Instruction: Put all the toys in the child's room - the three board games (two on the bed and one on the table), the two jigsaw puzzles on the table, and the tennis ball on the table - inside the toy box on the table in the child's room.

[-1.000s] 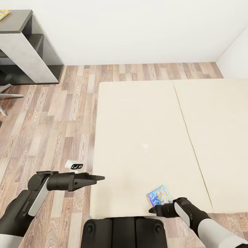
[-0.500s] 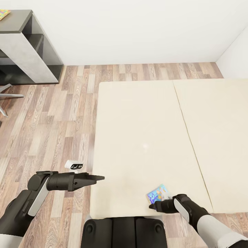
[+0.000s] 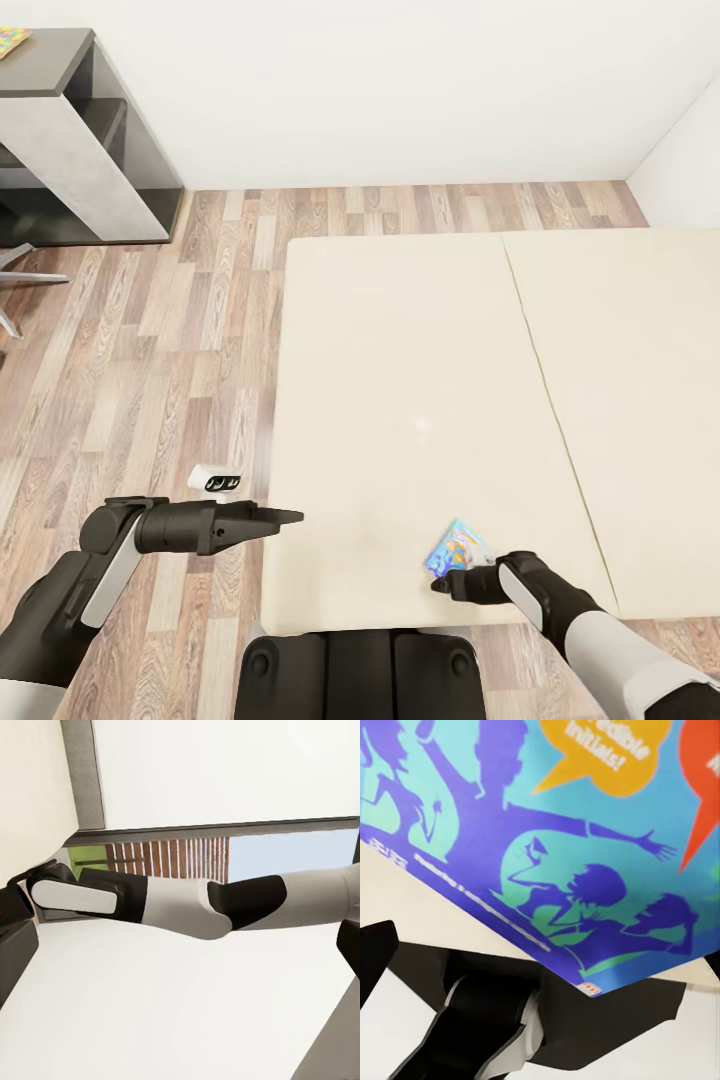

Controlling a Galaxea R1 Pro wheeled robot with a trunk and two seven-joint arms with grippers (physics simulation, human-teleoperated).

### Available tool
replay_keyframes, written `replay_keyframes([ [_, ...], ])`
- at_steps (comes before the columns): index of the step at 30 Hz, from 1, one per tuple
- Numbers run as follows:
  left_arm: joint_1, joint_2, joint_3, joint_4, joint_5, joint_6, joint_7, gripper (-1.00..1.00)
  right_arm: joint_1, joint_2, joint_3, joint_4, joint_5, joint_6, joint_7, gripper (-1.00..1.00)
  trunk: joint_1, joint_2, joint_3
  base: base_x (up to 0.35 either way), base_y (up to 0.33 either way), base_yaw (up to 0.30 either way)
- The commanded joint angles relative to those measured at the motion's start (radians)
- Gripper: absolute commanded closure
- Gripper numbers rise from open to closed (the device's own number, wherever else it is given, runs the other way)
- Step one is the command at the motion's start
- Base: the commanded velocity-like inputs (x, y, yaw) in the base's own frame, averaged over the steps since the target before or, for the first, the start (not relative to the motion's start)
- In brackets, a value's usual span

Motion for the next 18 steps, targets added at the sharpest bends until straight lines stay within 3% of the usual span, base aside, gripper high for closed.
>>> replay_keyframes([
  [1,-0.001,0.001,-0.002,0.000,0.003,0.011,-0.002,-1.00,-0.001,0.000,0.004,-0.001,0.001,0.003,-0.003,-1.00,0.001,-0.002,-0.001,0.000,0.000,0.000],
  [18,-0.001,0.001,-0.002,0.000,0.004,0.011,-0.002,-1.00,-0.001,-0.005,0.004,-0.013,0.011,0.000,-0.013,-1.00,0.001,-0.002,-0.001,0.000,0.000,0.000],
])
